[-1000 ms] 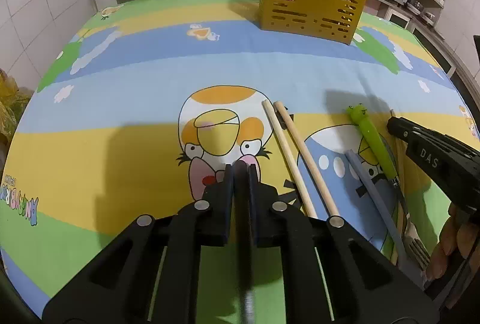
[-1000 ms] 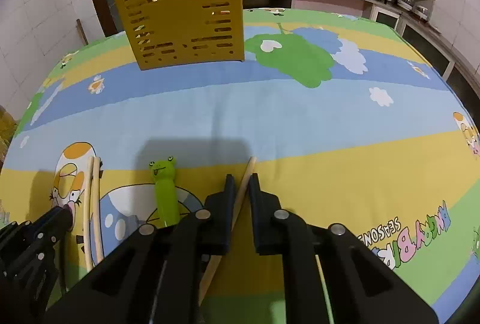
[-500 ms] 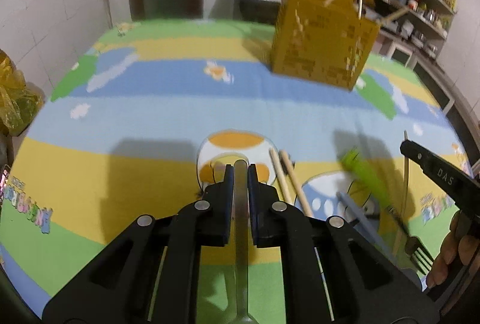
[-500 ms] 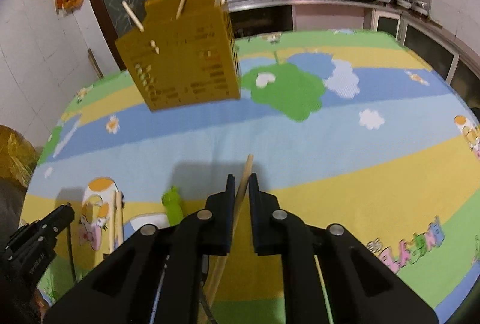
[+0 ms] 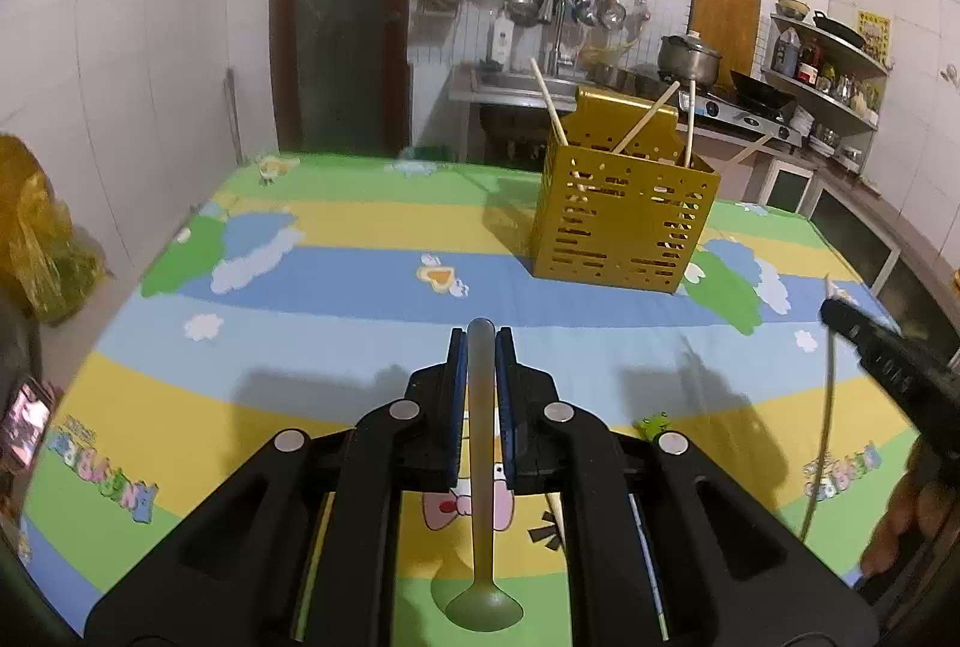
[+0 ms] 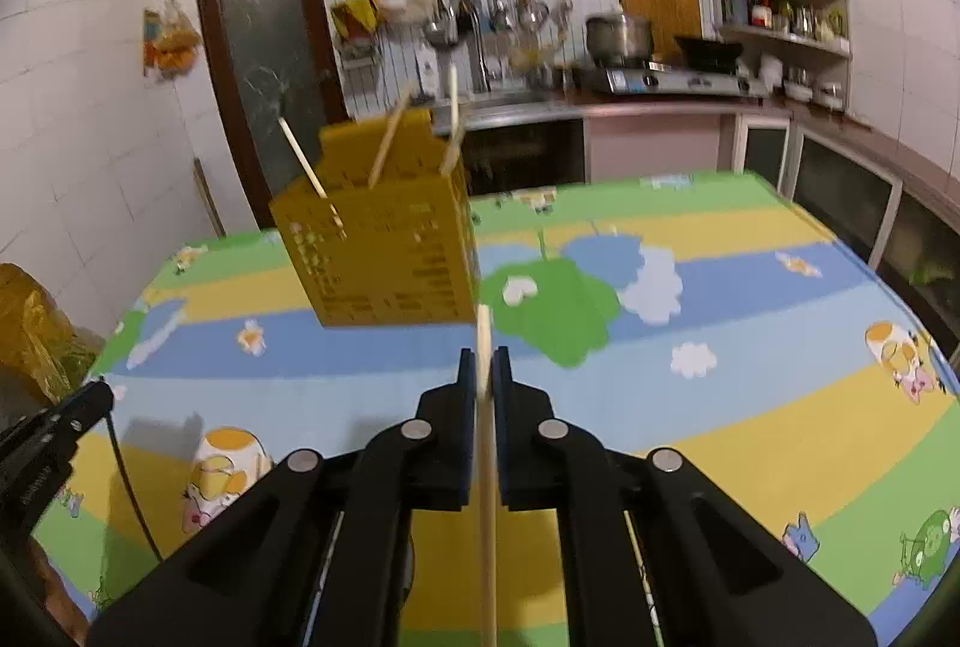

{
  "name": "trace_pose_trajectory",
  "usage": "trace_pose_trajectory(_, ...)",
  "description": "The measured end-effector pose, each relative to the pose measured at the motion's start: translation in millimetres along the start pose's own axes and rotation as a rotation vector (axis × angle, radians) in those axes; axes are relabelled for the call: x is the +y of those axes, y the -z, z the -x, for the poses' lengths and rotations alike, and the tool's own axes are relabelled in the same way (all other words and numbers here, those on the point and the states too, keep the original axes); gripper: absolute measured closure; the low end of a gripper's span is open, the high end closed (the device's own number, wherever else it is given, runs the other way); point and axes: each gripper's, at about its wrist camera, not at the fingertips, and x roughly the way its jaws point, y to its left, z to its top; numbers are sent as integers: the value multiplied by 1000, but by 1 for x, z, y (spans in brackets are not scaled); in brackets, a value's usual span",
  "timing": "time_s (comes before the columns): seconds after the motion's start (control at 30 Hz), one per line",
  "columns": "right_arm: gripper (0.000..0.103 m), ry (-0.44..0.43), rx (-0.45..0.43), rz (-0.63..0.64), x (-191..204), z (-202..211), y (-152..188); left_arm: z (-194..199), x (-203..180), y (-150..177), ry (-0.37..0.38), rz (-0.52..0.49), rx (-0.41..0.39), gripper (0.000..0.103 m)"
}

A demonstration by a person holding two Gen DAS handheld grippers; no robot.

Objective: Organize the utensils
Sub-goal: 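Lift the spoon and chopstick with both grippers toward the yellow caddy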

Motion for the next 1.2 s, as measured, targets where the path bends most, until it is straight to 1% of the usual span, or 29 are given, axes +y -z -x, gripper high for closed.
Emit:
trace_pose_trajectory(0.27, 97, -24, -92, 18, 2, 18, 3, 6, -3, 4, -11, -11, -31, 95)
trace_pose_trajectory(0.6, 97, -41, -108, 12, 2, 23, 3, 16, 1, 0, 4, -4, -56, 95)
trace_pose_trajectory(0.73, 97, -45, -130, 16, 4, 27, -4, 16, 3, -8, 3, -1, -62, 95)
trace_pose_trajectory(0.87, 97, -47, -154, 27, 7, 30, -14, 20, 2, -19, 7, -4, -85, 95)
trace_pose_trajectory(1.2, 97, -53, -220, 61, 20, 30, -47, 17, -9, -59, 32, -27, -140, 95)
